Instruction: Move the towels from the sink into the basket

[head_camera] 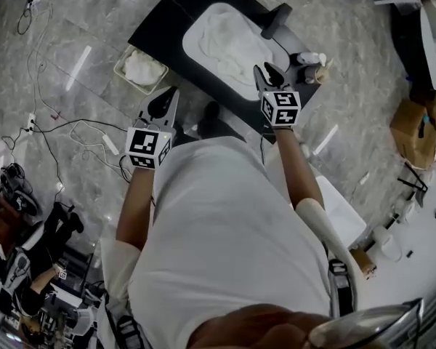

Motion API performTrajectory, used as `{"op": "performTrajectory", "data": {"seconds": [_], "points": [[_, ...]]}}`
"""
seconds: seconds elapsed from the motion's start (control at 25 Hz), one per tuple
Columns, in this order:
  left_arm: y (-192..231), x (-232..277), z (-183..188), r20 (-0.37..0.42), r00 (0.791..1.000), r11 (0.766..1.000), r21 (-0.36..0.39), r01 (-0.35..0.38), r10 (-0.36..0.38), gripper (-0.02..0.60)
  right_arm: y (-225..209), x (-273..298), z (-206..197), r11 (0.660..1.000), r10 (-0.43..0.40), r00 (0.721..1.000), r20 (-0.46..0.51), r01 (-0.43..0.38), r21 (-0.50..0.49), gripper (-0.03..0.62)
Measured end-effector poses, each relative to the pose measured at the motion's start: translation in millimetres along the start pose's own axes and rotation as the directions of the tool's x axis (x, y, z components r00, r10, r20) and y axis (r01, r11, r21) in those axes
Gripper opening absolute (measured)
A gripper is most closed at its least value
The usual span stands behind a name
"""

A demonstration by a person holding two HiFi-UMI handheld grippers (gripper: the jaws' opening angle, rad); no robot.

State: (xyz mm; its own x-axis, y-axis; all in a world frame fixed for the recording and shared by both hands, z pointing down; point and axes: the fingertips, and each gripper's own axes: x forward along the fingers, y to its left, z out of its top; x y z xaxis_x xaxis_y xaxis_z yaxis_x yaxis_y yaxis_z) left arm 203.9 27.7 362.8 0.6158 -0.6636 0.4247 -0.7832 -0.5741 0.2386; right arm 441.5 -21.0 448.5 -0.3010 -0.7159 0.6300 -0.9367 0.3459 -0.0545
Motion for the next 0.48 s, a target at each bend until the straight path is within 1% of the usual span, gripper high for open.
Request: {"op": "performTrajectory", "data": {"seconds": [0.16,0.24,0.36,0.4,0.48], "points": [[-9,26,-22,-0.052,0.999,1.0,-0.008,0.011,-0.012,0.011,-22,33,-35,1.0,0.008,0.998,-0.07,-0.009,-0.012,0.164],[-9,40,-31,-0.067,0.998,1.0,-0.015,0.01,-0.011,0.011,-29,50,-50,0.999,0.023,0.994,-0.105,-0.025,-0.021,0.183],[-10,59,-45,-0.084,0.996,0.999,-0.033,0.005,-0.008,0.011,-38,77,-78,0.998,0.048,0.985,-0.168,-0.055,-0.037,0.23],[-9,65,-50,-0.089,0.996,0.999,-0.038,0.003,-0.006,0.011,-40,88,-87,0.997,0.053,0.981,-0.187,-0.062,-0.042,0.253],[-5,77,-61,-0.092,0.996,0.999,-0.044,-0.006,0.002,0.011,-44,111,-106,0.996,0.057,0.973,-0.222,-0.07,-0.049,0.324]]}}
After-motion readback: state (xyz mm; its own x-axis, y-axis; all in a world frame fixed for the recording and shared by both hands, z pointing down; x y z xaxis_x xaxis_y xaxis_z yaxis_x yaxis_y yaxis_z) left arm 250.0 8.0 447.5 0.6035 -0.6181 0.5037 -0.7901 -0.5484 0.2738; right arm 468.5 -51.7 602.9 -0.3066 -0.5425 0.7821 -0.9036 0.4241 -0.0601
